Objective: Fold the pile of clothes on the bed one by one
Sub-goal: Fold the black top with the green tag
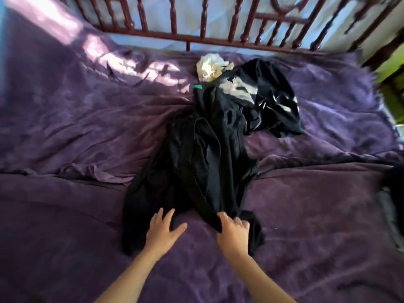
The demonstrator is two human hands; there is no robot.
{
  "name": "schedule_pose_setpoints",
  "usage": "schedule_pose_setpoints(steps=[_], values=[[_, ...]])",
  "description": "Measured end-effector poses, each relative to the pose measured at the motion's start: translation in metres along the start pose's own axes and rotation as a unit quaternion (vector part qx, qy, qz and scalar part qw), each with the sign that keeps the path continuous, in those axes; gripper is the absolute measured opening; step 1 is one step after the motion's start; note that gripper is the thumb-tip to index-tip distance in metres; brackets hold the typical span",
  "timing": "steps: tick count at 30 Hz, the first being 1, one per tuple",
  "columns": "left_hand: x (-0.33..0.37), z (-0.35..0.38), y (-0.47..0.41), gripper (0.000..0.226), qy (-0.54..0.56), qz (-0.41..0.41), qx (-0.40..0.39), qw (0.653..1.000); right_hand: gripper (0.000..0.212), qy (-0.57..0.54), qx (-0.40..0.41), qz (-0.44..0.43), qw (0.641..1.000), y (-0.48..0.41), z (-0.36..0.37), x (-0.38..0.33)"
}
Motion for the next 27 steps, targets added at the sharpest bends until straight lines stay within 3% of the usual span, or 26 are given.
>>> schedule_pose_setpoints(steps=[3, 6, 9, 12, 15, 20, 24, 27], values=[[-0.005, 0.023, 0.048, 0.075, -0.026, 0.008, 0.038, 0.999, 0.059, 0.051, 0.003, -0.057, 0.997, 0.056, -0.005, -0.004], [0.011, 0.022, 0.087, 0.085, -0.114, 0.081, 0.098, 0.985, 0.053, 0.062, -0.025, -0.102, 0.993, 0.099, -0.026, -0.011], [0.047, -0.001, 0.117, 0.094, -0.226, 0.179, 0.154, 0.945, 0.035, 0.011, -0.01, -0.153, 0.988, 0.131, -0.076, -0.011], [0.095, -0.029, 0.147, 0.099, -0.32, 0.277, 0.155, 0.893, 0.039, -0.005, -0.022, -0.165, 0.986, 0.145, -0.141, -0.002], [0.138, -0.043, 0.183, 0.102, -0.372, 0.349, 0.139, 0.849, 0.036, -0.014, 0.028, -0.193, 0.981, 0.162, -0.22, 0.004], [0.188, -0.047, 0.246, 0.103, -0.279, 0.458, 0.117, 0.836, 0.024, 0.023, -0.019, -0.218, 0.976, 0.197, -0.322, 0.005], [0.207, -0.045, 0.28, 0.101, -0.153, 0.487, 0.051, 0.858, 0.024, 0.068, 0.034, -0.212, 0.974, 0.215, -0.365, -0.003], [0.219, -0.045, 0.297, 0.098, -0.065, 0.482, -0.024, 0.874, 0.021, 0.039, 0.063, -0.217, 0.973, 0.228, -0.384, -0.009]])
Point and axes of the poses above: each hand's wrist, its own y-axis away from the middle knuckle, its own z-axis out of the palm, x = y × z, the point moved 4 cm from there along -y, towards the middle knuckle, and after that the axes turned 5 degrees about -x, right-handed, at the moved point
